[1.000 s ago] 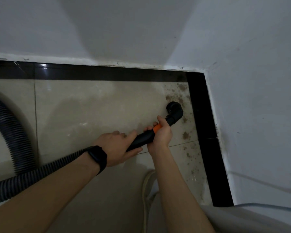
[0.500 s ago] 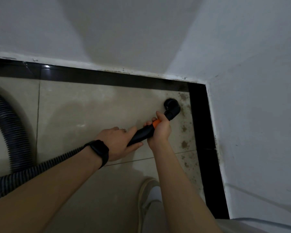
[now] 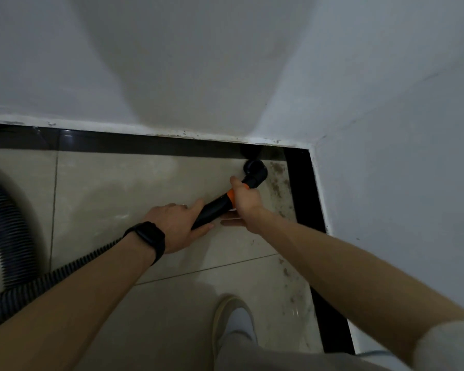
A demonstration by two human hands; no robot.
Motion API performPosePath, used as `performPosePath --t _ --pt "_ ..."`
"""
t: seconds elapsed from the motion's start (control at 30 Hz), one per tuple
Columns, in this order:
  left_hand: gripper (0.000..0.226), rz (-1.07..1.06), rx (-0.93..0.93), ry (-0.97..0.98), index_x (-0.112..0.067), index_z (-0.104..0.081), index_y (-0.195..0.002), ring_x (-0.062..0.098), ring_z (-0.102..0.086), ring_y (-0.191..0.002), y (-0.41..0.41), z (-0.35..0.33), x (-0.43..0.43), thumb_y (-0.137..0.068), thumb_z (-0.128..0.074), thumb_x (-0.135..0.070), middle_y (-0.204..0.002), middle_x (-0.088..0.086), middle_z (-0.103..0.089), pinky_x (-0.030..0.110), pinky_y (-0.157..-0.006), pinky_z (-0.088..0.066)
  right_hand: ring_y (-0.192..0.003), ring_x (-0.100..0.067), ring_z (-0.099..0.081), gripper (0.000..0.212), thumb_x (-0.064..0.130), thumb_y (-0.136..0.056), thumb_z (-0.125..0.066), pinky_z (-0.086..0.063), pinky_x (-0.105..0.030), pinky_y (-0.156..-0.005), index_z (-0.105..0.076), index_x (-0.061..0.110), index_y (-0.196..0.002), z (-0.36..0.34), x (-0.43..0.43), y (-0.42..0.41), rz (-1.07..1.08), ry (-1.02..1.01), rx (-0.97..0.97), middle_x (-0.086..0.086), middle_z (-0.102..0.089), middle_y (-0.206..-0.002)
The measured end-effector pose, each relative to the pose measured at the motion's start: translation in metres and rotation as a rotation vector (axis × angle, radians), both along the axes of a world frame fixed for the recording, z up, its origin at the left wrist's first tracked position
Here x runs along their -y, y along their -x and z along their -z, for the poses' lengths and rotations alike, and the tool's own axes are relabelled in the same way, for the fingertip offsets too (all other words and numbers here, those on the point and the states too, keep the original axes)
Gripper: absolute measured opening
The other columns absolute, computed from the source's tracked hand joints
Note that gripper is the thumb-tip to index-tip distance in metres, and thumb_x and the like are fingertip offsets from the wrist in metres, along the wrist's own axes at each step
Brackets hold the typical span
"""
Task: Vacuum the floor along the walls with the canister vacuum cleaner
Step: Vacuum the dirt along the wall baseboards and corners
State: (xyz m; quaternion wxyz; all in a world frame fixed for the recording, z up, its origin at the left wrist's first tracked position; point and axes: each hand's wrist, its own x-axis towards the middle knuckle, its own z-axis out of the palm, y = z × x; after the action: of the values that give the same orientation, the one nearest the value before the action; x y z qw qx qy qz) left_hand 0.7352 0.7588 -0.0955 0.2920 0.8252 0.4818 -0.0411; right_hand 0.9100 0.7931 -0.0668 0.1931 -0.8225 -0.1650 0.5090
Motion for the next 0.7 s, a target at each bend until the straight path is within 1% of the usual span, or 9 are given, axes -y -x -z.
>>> performPosePath --t 0.07,0.13,0.23,0.3,0.37,0.43,0.5,0.57,0.7 --pt "0.048 -0.006 -0.015 -0.001 -0.027 -0.030 -0.123 0.017 -0.050 -0.065 0.002 -0.005 -0.005 -0.096 -0.028 -0.066 -0.078 -0.006 -0.050 0.029 -0.055 -0.040 -0.073 -0.029 -0.076 0.058 0.062 -0.099 -0.052 -0.061 -0.038 -0.052 -0.044 0.015 -0.133 -0.011 -0.007 0.001 -0.099 0.056 -0.006 -0.013 -0.070 -0.107" --pt "0.049 0.000 -0.040 -0.020 -0.026 -0.030 -0.126 0.018 -0.051 -0.067 0.003 -0.010 -0.008 -0.097 -0.028 -0.065 -0.080 -0.005 -0.050 0.029 -0.057 -0.041 -0.072 -0.028 -0.075 0.059 0.063 -0.100 -0.051 -0.060 -0.037 -0.051 -0.042 0.016 -0.135 -0.016 -0.010 0.004 -0.117 0.074 -0.017 -0.013 -0.069 -0.106" --pt "0.049 0.021 -0.093 -0.047 -0.027 -0.029 -0.127 0.018 -0.051 -0.069 0.005 -0.018 -0.011 -0.097 -0.027 -0.066 -0.082 -0.005 -0.051 0.030 -0.058 -0.041 -0.082 -0.029 -0.073 0.054 0.054 -0.101 -0.055 -0.059 -0.035 -0.051 -0.046 0.011 -0.133 -0.013 -0.009 0.009 -0.031 -0.005 -0.069 -0.014 -0.067 -0.108" --pt "0.047 0.022 -0.111 -0.059 -0.026 -0.031 -0.123 0.018 -0.051 -0.068 0.007 -0.023 -0.013 -0.097 -0.027 -0.066 -0.082 -0.005 -0.052 0.030 -0.058 -0.041 -0.089 -0.030 -0.071 0.048 0.042 -0.100 -0.063 -0.060 -0.036 -0.056 -0.049 0.009 -0.131 -0.008 -0.008 0.015 0.112 -0.107 -0.164 -0.014 -0.065 -0.107" --pt "0.045 0.022 -0.118 -0.058 -0.027 -0.033 -0.120 0.017 -0.052 -0.068 0.008 -0.027 -0.015 -0.097 -0.029 -0.065 -0.080 -0.006 -0.051 0.030 -0.057 -0.040 -0.078 -0.026 -0.071 0.038 0.029 -0.098 -0.069 -0.060 -0.036 -0.060 -0.053 0.009 -0.127 -0.005 -0.003 0.022 0.296 -0.205 -0.324 -0.012 -0.064 -0.095" --pt "0.042 0.025 -0.127 -0.044 -0.030 -0.033 -0.118 0.015 -0.052 -0.068 0.008 -0.029 -0.018 -0.096 -0.031 -0.066 -0.079 -0.008 -0.050 0.030 -0.056 -0.040 -0.064 -0.022 -0.068 0.024 0.021 -0.098 -0.070 -0.059 -0.037 -0.063 -0.057 0.011 -0.116 -0.003 0.000 0.027 0.426 -0.270 -0.430 -0.008 -0.062 -0.083" --pt "0.039 0.019 -0.120 -0.035 -0.031 -0.033 -0.116 0.014 -0.051 -0.067 0.006 -0.031 -0.018 -0.096 -0.036 -0.065 -0.076 -0.010 -0.047 0.029 -0.058 -0.042 -0.057 -0.022 -0.064 0.016 0.019 -0.099 -0.068 -0.058 -0.036 -0.062 -0.058 0.011 -0.109 0.001 -0.001 0.027 0.517 -0.313 -0.447 -0.007 -0.059 -0.080" --pt "0.036 -0.007 -0.099 -0.027 -0.031 -0.034 -0.113 0.015 -0.052 -0.069 0.004 -0.031 -0.017 -0.094 -0.046 -0.058 -0.077 -0.011 -0.046 0.029 -0.061 -0.046 -0.053 -0.023 -0.058 0.015 0.017 -0.099 -0.067 -0.058 -0.036 -0.059 -0.056 0.009 -0.106 0.004 -0.005 0.026 0.580 -0.332 -0.438 -0.008 -0.055 -0.078" --pt "0.035 -0.088 -0.057 0.008 -0.032 -0.038 -0.113 0.016 -0.054 -0.076 0.011 -0.029 -0.014 -0.087 -0.058 -0.045 -0.094 -0.009 -0.055 0.029 -0.063 -0.046 -0.043 -0.021 -0.053 0.011 0.010 -0.097 -0.066 -0.055 -0.035 -0.054 -0.055 0.009 -0.098 0.008 -0.013 0.017 0.677 -0.374 -0.437 -0.008 -0.051 -0.073"
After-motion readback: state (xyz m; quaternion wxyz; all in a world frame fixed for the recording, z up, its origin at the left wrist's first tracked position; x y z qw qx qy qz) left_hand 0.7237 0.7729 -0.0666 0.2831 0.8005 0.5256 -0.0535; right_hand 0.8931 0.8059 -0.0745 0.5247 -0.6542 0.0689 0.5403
